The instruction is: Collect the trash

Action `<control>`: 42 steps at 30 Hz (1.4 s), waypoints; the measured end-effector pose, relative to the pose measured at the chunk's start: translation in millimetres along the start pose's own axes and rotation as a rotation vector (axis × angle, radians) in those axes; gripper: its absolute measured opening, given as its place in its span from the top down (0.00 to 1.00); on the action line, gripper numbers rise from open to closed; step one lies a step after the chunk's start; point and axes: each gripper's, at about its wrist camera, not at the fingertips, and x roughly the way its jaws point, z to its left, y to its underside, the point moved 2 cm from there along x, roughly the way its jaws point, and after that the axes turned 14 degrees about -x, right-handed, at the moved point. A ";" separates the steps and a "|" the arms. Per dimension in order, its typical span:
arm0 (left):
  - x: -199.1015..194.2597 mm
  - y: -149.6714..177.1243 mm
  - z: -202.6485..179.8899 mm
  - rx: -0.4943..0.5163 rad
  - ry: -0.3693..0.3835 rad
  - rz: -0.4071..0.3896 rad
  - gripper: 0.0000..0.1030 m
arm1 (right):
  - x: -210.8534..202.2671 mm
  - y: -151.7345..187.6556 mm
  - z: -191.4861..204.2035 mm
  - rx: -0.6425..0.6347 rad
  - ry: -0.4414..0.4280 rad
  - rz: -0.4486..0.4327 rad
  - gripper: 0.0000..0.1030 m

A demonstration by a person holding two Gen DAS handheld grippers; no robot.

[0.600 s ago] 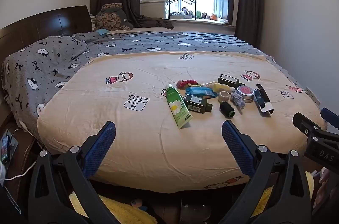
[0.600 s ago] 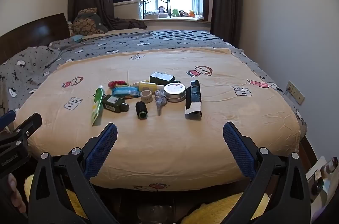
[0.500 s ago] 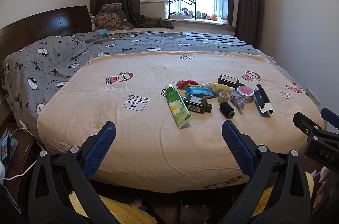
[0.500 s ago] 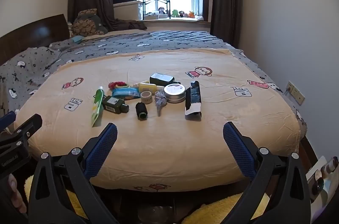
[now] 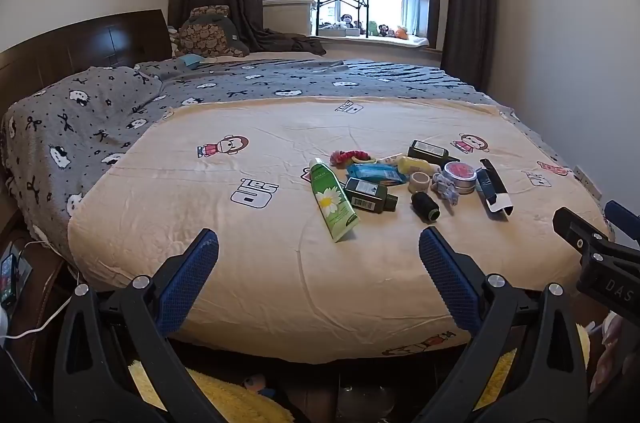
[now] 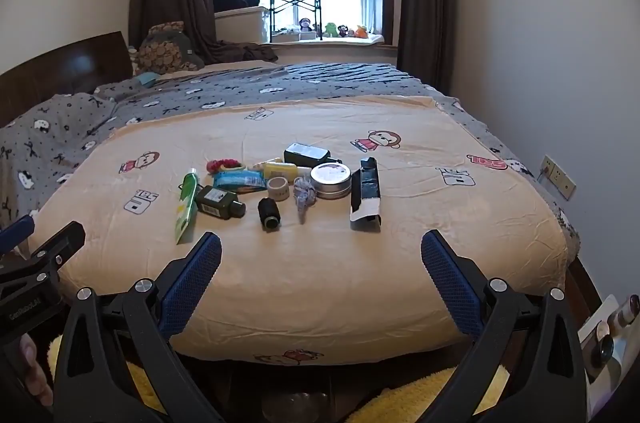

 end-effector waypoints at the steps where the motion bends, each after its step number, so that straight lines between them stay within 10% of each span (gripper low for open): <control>1: 0.0 0.1 1.1 -0.003 0.002 -0.001 0.08 | -0.3 0.2 0.3 -0.001 0.000 -0.001 0.03; 42: 0.3 0.0 0.9 -0.004 0.004 -0.001 0.08 | -1.6 0.8 3.9 0.000 0.000 -0.009 0.03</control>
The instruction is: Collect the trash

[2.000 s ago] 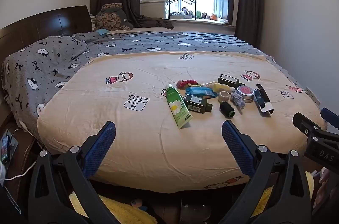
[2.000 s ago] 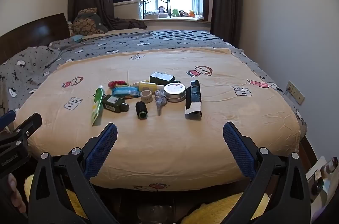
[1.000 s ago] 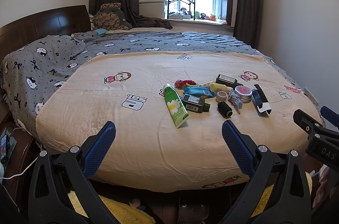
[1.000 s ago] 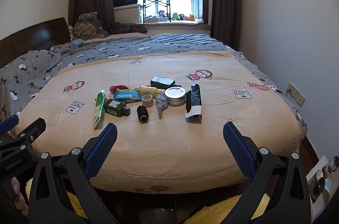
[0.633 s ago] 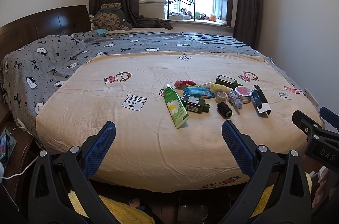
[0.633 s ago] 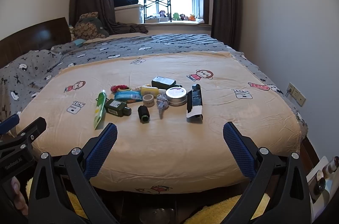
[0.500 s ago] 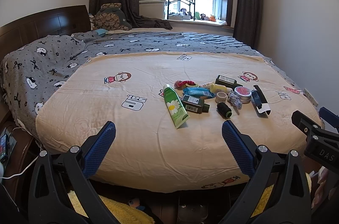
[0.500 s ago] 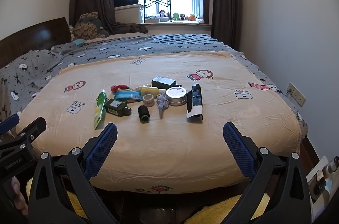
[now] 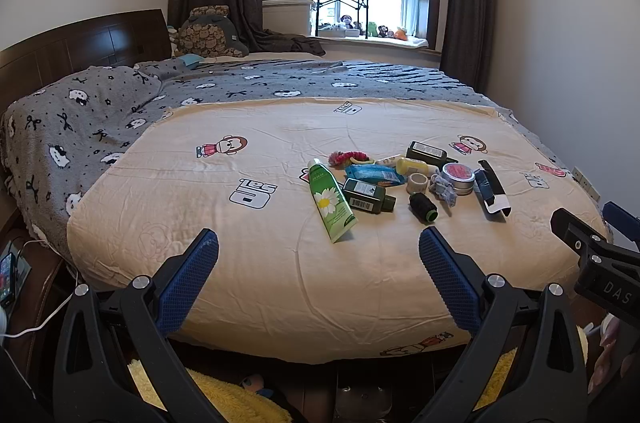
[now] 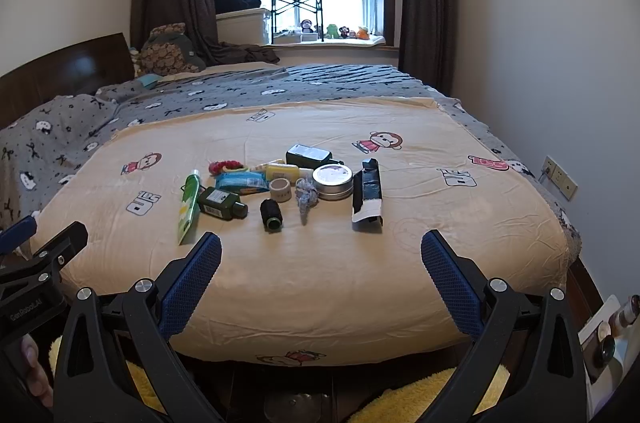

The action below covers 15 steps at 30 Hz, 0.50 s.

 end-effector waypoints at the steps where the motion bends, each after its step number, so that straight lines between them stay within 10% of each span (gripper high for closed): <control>1: -0.2 0.0 -0.1 0.001 0.000 0.000 0.08 | 0.0 0.0 0.1 0.000 0.000 0.000 0.03; 15: -0.6 0.4 -3.7 -0.001 0.001 -0.002 0.08 | 0.0 0.3 -0.7 0.002 0.000 -0.001 0.03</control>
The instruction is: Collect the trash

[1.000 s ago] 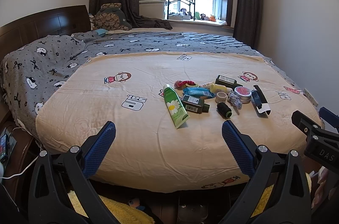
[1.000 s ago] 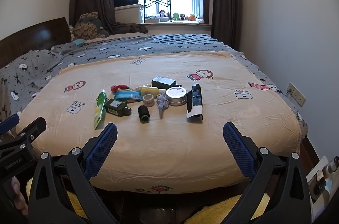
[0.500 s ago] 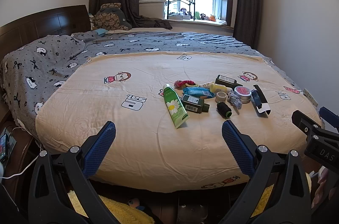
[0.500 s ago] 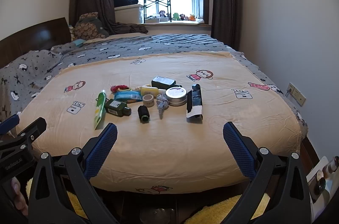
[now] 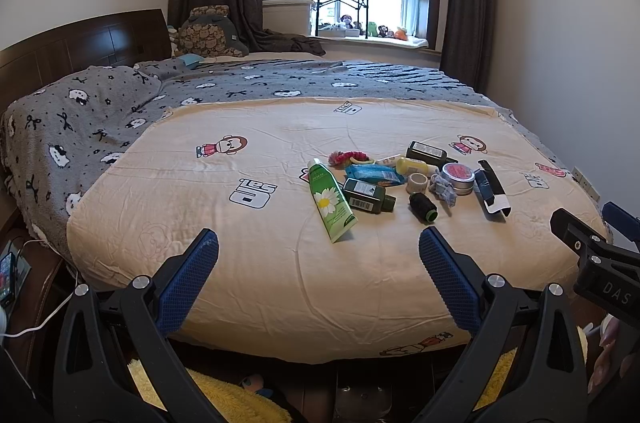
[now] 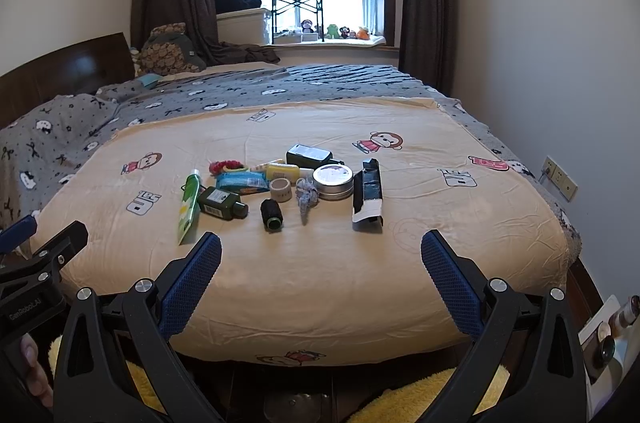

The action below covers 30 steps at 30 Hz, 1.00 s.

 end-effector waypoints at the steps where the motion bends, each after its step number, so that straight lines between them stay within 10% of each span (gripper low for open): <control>1: 0.0 0.0 0.1 0.000 0.000 0.000 0.08 | -0.1 0.1 0.2 0.000 0.000 0.000 0.03; 30: 52.3 11.5 8.6 0.004 -0.035 0.033 0.08 | 39.3 16.8 -13.3 -0.019 0.036 -0.043 0.03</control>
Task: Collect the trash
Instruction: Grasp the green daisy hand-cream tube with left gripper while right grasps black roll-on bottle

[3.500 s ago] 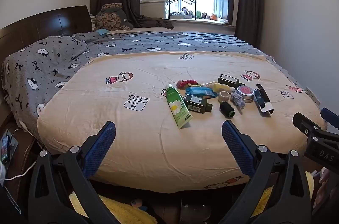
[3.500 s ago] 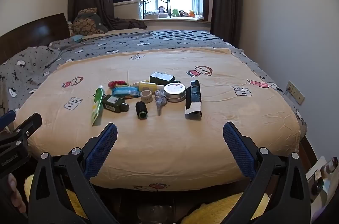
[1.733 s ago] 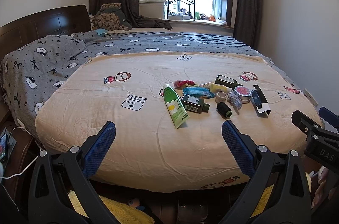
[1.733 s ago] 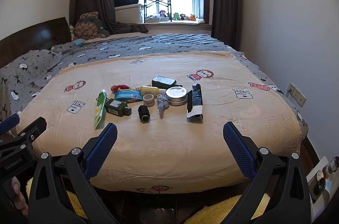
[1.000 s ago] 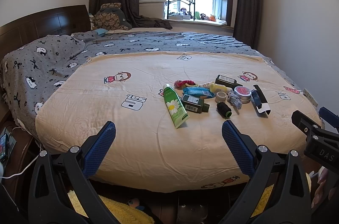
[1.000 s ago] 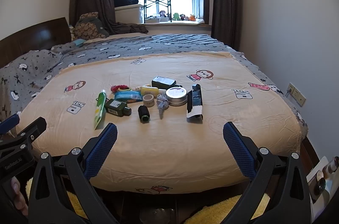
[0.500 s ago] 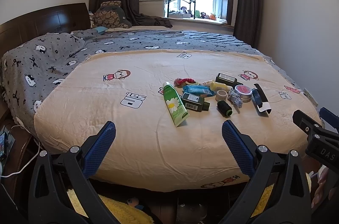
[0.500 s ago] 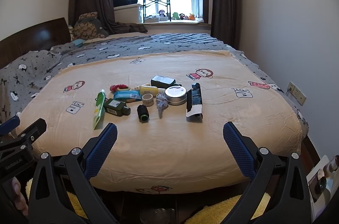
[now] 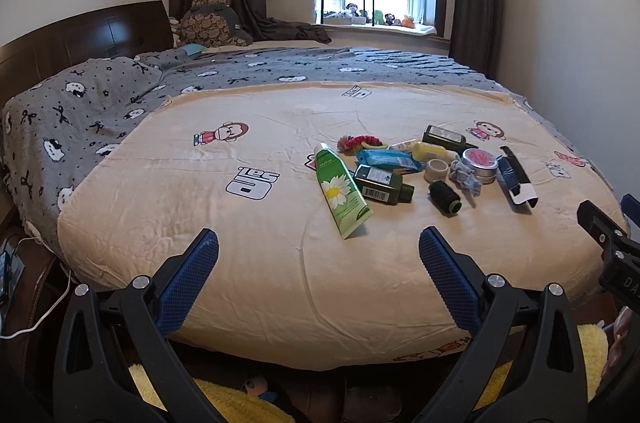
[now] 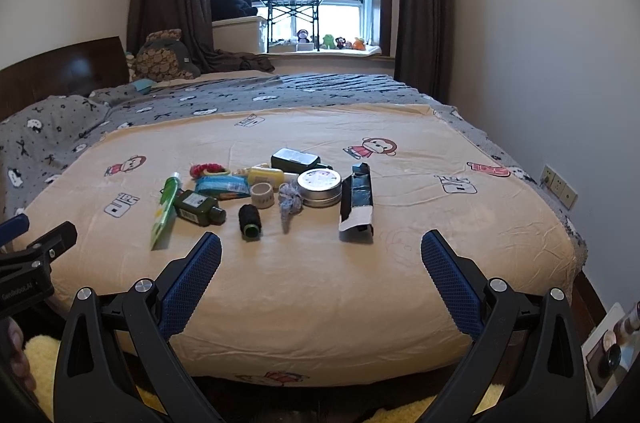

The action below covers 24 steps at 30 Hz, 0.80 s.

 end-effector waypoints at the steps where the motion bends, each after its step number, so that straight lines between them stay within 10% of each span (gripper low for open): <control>1: 7.3 0.0 1.1 -0.005 0.005 0.003 0.08 | 5.0 1.8 -1.7 0.000 0.002 0.010 0.03; 18: 118.3 -20.1 -30.2 0.070 -0.004 0.081 0.08 | 134.7 -1.4 -60.0 0.102 -0.062 0.137 0.03; 24: 164.7 -18.8 -25.1 0.025 -0.019 0.181 0.09 | 184.2 -2.9 -69.9 0.115 -0.077 0.214 0.20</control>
